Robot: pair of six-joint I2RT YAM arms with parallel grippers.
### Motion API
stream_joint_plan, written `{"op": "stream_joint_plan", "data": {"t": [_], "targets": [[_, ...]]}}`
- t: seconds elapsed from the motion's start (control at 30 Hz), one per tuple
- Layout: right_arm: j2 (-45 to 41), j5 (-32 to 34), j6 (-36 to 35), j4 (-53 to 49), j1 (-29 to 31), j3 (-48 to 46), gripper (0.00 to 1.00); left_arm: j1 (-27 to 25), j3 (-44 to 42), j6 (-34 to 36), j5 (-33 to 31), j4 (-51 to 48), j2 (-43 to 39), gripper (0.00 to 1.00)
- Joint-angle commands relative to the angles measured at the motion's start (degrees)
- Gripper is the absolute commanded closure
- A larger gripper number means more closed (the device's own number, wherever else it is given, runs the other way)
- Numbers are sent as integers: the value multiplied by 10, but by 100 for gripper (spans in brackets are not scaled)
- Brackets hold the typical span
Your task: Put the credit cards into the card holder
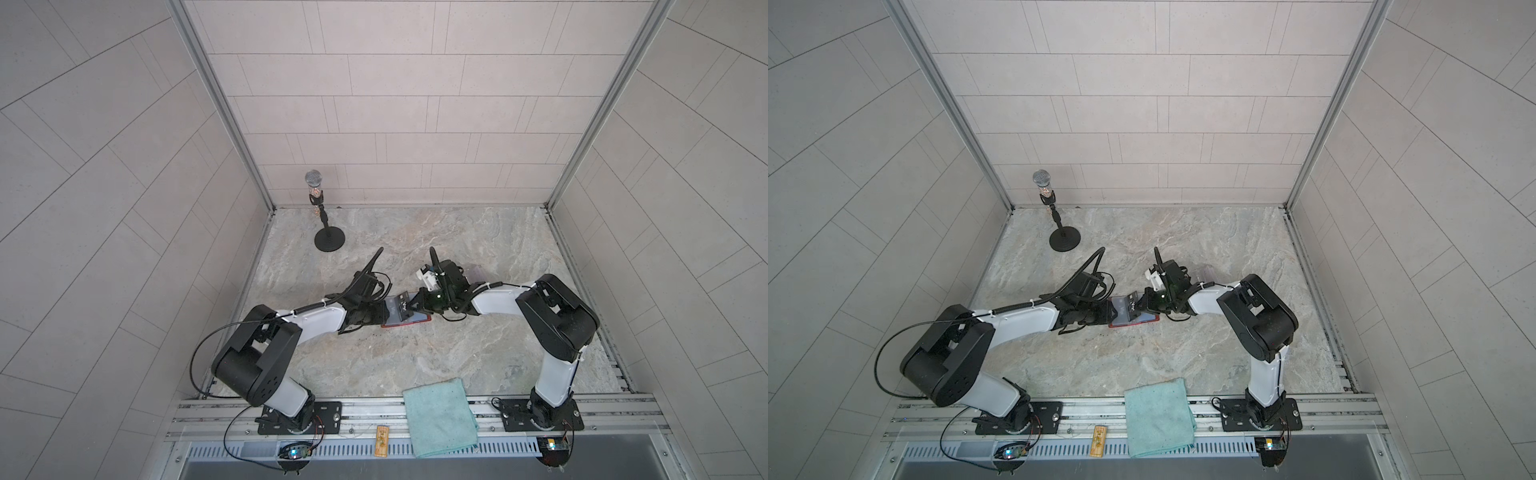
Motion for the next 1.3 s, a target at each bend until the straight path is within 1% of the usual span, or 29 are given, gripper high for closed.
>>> {"op": "stream_joint_plan", "data": {"t": [0.0,0.2,0.6,0.67,0.87,0.9,1.1,1.27], "targets": [[18,16,6,-10,4,-11,100,1,-20,-3,-13,-32,22,60],[23,20,6,-10,10,-11,100,1,-20,-4,-13,-31,25,60],[19,38,-8,-45,22,-3,99,1,-19,-4,-13,-29,26,60],[15,46,-13,-56,26,-1,93,1,-18,-4,-13,-28,27,60],[-2,80,-40,-112,33,15,80,1,-18,-4,-10,-27,30,60],[-2,83,-43,-118,34,19,77,1,-18,-3,-11,-26,29,60],[-2,90,-52,-140,43,38,67,1,-18,-2,-8,-25,31,60],[-5,124,-74,-187,55,61,59,1,-21,-3,4,-15,32,60]]}}
